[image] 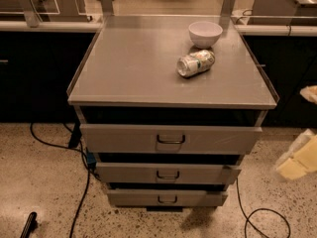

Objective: Open middle drawer

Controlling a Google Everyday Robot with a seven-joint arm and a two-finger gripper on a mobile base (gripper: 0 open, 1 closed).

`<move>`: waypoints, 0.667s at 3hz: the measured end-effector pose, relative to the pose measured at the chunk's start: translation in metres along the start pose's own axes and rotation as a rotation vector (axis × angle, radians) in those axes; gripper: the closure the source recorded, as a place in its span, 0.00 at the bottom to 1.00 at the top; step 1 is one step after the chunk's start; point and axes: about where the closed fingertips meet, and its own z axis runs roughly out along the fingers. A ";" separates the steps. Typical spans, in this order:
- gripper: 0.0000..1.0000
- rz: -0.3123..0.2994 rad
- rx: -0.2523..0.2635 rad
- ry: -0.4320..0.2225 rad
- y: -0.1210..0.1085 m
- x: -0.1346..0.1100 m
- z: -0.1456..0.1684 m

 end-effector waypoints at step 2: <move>0.00 0.210 0.066 -0.271 -0.056 -0.006 0.068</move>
Offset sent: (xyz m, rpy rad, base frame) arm 0.1620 -0.0141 -0.0432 0.3638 -0.2805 -0.2062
